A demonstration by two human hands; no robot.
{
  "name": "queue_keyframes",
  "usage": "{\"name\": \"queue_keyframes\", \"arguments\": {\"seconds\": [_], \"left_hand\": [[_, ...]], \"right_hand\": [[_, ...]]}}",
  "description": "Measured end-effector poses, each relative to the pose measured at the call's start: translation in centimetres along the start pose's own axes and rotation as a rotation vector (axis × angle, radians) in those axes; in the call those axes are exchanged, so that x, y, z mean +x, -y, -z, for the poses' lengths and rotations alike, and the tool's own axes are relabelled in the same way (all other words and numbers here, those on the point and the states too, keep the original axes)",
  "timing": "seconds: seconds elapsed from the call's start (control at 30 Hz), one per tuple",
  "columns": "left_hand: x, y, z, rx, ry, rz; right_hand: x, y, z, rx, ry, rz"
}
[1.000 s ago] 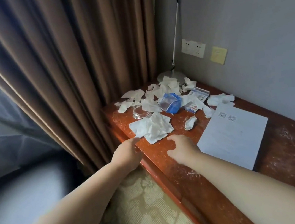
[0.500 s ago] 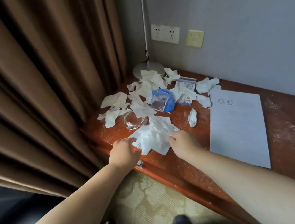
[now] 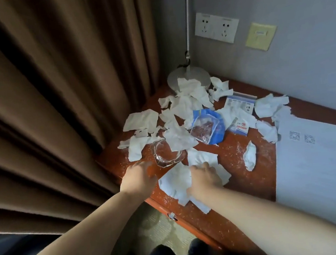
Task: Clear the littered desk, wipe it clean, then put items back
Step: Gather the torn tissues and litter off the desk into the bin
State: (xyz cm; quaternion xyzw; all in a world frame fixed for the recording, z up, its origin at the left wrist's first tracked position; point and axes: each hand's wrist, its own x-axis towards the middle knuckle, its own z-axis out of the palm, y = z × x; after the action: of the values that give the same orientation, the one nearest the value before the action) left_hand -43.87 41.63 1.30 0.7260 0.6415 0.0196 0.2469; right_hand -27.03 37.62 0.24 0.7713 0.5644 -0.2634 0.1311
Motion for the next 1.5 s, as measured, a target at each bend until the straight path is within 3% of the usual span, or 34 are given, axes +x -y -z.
{"name": "queue_keyframes", "arguments": {"seconds": [0.17,0.27,0.4,0.6,0.83,1.03,1.3,1.5], "left_hand": [[3.8,0.5,2.1,-0.076,-0.12,0.006],[7.8,1.4,3.4,-0.063,-0.141,-0.058],[12.9,2.3,5.0,0.185,0.046,-0.102],[17.3,3.9,4.7,0.4,0.335,-0.27],[19.9,4.7,4.0,0.308,0.288,-0.438],[20.2,4.1,5.2,0.117,0.293,-0.419],[19.2,-2.0,10.3,-0.132,0.155,-0.626],[14.9,-7.8,10.9,-0.13,0.115,-0.788]], "right_hand": [[2.0,0.0,1.8,-0.111,-0.006,-0.03],[3.2,0.2,4.3,-0.078,-0.097,-0.042],[4.4,0.8,8.4,0.067,-0.164,-0.062],[7.3,3.0,9.0,0.182,-0.103,-0.008],[9.1,5.3,7.3,0.237,-0.019,-0.054],[7.9,5.8,7.8,0.244,-0.131,-0.162],[4.1,4.9,10.1,0.353,-0.326,-0.244],[-1.2,1.6,10.7,0.375,-0.483,-0.329]]}}
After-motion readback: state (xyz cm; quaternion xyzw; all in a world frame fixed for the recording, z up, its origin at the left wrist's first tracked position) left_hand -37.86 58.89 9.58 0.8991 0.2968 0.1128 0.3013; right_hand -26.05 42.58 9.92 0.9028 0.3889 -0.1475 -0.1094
